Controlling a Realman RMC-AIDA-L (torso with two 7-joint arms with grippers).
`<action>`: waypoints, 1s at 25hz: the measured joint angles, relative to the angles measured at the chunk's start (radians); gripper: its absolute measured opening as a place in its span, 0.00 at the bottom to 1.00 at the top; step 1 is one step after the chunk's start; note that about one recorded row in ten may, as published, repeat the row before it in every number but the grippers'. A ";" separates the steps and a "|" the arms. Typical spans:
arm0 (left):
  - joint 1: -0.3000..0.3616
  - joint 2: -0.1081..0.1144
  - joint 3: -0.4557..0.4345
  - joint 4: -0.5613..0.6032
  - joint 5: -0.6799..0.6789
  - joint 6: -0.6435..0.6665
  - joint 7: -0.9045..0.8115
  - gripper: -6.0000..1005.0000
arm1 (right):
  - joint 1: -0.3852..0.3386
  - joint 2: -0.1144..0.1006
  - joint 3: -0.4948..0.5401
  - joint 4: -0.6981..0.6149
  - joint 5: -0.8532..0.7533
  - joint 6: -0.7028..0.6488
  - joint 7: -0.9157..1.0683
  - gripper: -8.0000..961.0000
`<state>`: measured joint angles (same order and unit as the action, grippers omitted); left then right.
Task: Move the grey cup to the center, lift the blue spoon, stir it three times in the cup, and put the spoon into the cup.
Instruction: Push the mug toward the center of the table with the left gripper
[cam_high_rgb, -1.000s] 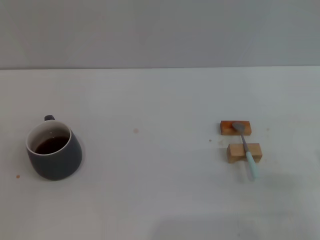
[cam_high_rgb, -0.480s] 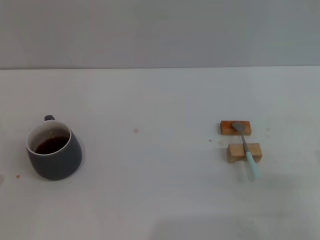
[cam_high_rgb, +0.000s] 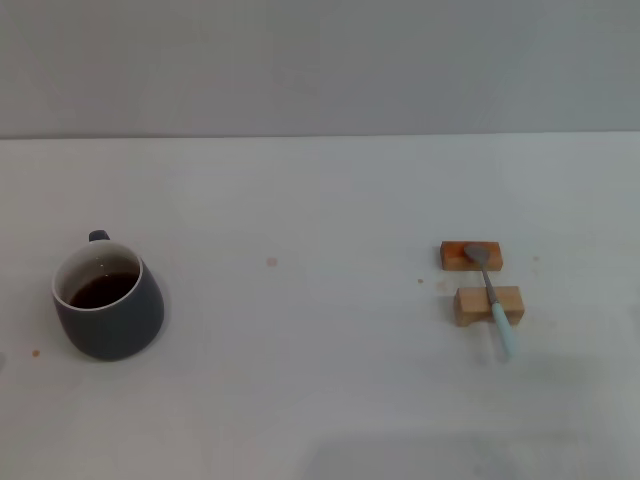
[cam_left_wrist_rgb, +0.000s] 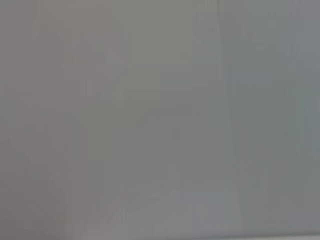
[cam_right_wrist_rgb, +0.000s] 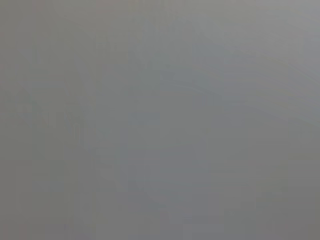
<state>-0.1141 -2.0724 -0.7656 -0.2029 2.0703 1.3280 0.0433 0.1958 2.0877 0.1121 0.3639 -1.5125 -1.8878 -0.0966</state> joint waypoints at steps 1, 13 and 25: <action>-0.004 0.001 0.000 0.000 0.000 -0.013 0.000 0.00 | -0.001 0.000 -0.003 0.000 0.000 -0.003 0.000 0.81; -0.048 0.001 0.070 -0.003 0.011 -0.061 0.001 0.00 | -0.020 0.000 -0.009 0.002 0.000 -0.030 0.000 0.81; -0.089 0.002 0.091 -0.003 0.011 -0.124 -0.002 0.00 | -0.021 0.000 -0.009 0.004 0.000 -0.031 0.000 0.81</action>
<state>-0.2027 -2.0702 -0.6748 -0.2063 2.0815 1.2043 0.0416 0.1745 2.0877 0.1027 0.3682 -1.5125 -1.9192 -0.0966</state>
